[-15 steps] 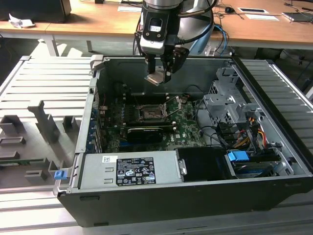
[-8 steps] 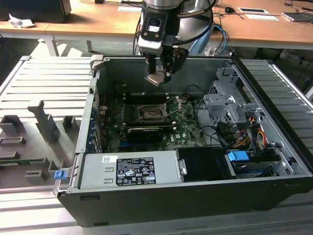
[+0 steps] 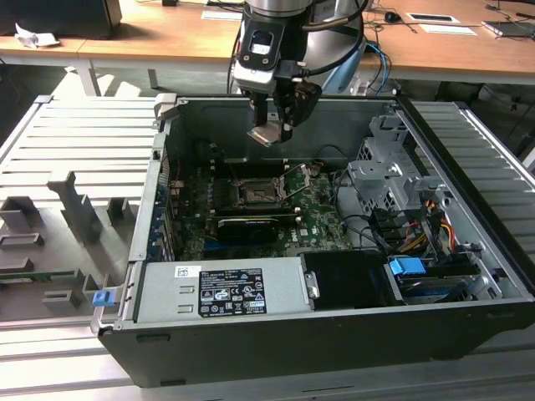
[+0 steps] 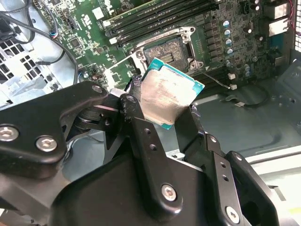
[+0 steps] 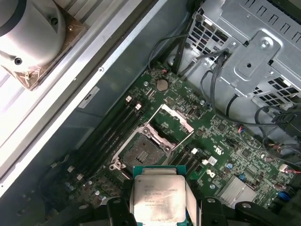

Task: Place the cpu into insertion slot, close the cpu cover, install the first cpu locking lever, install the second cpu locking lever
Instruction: 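Place the cpu into insertion slot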

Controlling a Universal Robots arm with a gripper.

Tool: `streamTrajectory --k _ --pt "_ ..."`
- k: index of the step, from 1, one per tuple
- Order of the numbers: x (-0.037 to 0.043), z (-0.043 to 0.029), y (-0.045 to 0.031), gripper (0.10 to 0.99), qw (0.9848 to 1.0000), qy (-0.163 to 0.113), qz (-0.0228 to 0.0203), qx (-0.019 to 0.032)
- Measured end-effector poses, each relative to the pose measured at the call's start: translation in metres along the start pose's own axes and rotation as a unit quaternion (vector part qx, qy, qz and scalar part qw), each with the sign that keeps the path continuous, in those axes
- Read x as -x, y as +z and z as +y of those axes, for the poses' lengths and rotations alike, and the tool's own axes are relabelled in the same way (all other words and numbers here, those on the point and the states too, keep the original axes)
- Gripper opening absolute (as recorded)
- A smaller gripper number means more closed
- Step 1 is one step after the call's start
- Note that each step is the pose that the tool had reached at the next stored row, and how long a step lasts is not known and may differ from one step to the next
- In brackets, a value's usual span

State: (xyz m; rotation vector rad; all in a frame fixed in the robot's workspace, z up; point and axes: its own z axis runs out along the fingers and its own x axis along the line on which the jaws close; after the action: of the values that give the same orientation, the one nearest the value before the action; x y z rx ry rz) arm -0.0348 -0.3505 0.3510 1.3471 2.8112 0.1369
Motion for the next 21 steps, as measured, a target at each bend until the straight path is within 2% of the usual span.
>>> streamTrajectory --k 15,21 --pt "0.0000 -0.0001 0.0006 0.529 0.9994 0.033 -0.0029 0.0006" --pt "0.0000 -0.0001 0.0009 0.529 0.9986 0.053 -0.0047 0.0010"
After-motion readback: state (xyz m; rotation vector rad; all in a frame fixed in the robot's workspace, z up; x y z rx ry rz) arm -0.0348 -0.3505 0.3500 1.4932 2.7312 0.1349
